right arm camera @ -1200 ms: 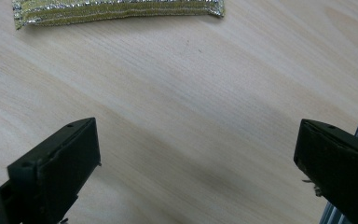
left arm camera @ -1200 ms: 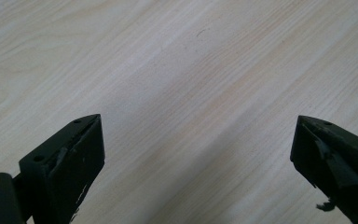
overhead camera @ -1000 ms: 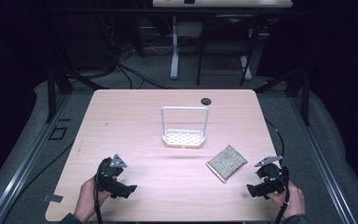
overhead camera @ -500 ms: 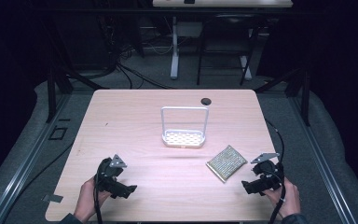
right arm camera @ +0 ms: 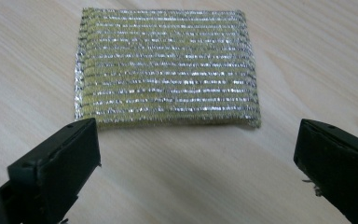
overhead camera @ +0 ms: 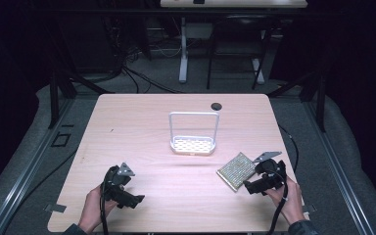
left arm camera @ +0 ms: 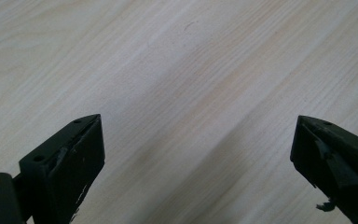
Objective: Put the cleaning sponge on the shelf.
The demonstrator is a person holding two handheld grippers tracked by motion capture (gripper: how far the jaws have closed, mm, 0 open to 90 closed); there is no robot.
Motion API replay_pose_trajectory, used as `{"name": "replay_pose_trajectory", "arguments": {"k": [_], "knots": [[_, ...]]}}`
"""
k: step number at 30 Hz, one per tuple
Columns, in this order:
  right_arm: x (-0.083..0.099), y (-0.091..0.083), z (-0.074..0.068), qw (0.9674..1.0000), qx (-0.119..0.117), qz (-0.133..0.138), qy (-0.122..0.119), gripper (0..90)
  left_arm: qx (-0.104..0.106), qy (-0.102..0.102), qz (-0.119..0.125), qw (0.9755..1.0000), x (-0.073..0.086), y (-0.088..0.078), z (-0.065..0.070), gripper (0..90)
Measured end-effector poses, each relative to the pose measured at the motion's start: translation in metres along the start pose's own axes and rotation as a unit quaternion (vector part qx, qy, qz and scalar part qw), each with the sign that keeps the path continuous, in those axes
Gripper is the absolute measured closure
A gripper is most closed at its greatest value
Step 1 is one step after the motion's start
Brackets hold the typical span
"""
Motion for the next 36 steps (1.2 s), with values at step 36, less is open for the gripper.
{"name": "replay_pose_trajectory", "arguments": {"k": [36], "knots": [[-0.025,0.05,-0.001,0.9957,-0.068,-0.048,-0.041,4.0,-0.007,-0.012,0.002,0.9999,0.005,-0.004,-0.003,3.9]]}}
Point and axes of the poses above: each handheld gripper's, and its own axes: y roughly forward along the jaws, x roughly out of its underside, z roughly to its right, the point moved 1 cm from there along y, roughly forward along the jaws, and after that the axes turned 15 degrees about -y, right-handed, at the moved point
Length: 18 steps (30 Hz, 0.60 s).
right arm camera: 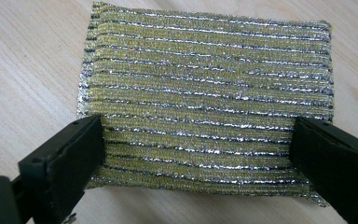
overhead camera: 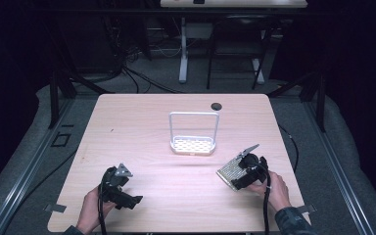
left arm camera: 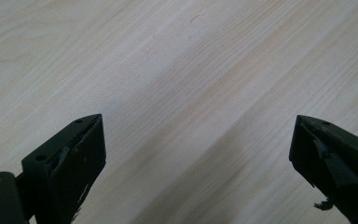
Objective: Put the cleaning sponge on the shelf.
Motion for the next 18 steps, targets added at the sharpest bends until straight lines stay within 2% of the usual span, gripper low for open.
{"name": "replay_pose_trajectory", "arguments": {"k": [5,10,13,18], "knots": [[-0.002,-0.001,-0.0009,0.9999,-0.003,-0.01,0.011,6.9,-0.002,-0.004,0.004,1.0,0.0008,-0.0009,-0.0017,4.4],[-0.0027,-0.0016,-0.0009,0.9997,-0.009,-0.013,0.016,10.4,-0.003,-0.004,-0.003,1.0,0.0006,0.0014,-0.0019,4.9],[-0.0044,-0.0039,-0.0018,0.9994,-0.011,-0.026,0.021,15.0,-0.004,0.001,-0.001,1.0,0.0021,-0.0009,0.0002,5.1],[-0.0041,-0.0054,-0.0027,0.9993,-0.009,-0.022,0.029,21.8,-0.005,-0.003,-0.001,1.0,0.0026,-0.001,-0.0013,5.6]]}}
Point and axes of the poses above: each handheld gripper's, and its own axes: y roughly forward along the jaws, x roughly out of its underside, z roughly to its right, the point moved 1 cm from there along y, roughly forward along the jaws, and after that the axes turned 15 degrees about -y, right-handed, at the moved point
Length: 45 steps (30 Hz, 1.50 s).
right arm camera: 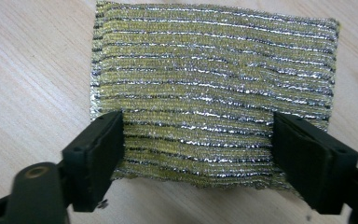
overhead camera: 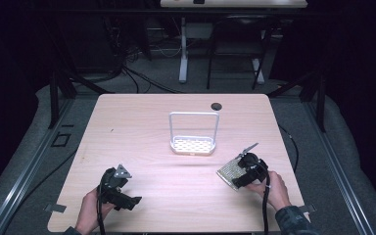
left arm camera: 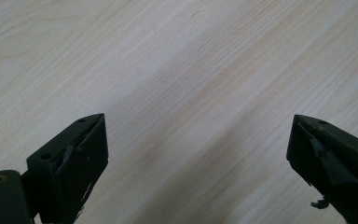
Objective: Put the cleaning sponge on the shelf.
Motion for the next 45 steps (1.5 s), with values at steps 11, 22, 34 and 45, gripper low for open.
{"name": "replay_pose_trajectory", "arguments": {"k": [11,22,34,45], "knots": [[0.002,-0.006,0.0,0.9999,0.01,0.014,-0.002,50.7,0.0,0.002,-0.003,1.0,0.0,0.001,0.0,6.1],[0.001,-0.011,-0.007,0.9991,0.03,0.019,-0.024,58.1,0.0,0.006,-0.001,1.0,-0.001,-0.001,0.001,6.5],[-0.002,-0.02,-0.016,0.9979,0.044,0.024,-0.042,58.5,0.005,0.011,0.0,0.9999,-0.001,-0.001,0.002,6.9],[-0.005,-0.034,-0.021,0.9967,0.048,0.05,-0.043,58.4,0.002,0.011,-0.001,0.9999,-0.001,0.0,0.002,7.1]]}}
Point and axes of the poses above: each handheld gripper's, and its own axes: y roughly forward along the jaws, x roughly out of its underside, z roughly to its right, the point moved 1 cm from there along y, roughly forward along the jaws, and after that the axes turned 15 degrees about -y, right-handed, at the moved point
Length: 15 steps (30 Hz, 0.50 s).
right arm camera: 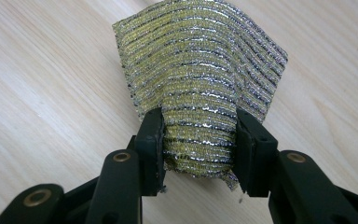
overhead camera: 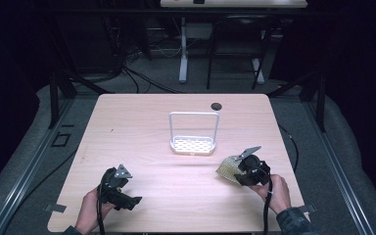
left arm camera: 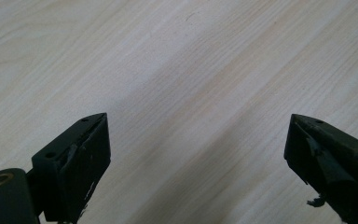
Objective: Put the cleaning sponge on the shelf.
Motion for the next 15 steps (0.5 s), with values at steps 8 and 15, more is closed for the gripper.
{"name": "replay_pose_trajectory", "arguments": {"k": [8,15], "knots": [[-0.008,-0.008,-0.007,0.9998,0.0,0.015,-0.012,58.3,-0.003,0.002,-0.001,1.0,0.0,0.0,0.0,7.6],[-0.013,-0.016,-0.011,0.9991,0.0,0.041,-0.013,58.2,0.0,0.0,0.001,1.0,-0.001,0.0,-0.001,7.8]]}}
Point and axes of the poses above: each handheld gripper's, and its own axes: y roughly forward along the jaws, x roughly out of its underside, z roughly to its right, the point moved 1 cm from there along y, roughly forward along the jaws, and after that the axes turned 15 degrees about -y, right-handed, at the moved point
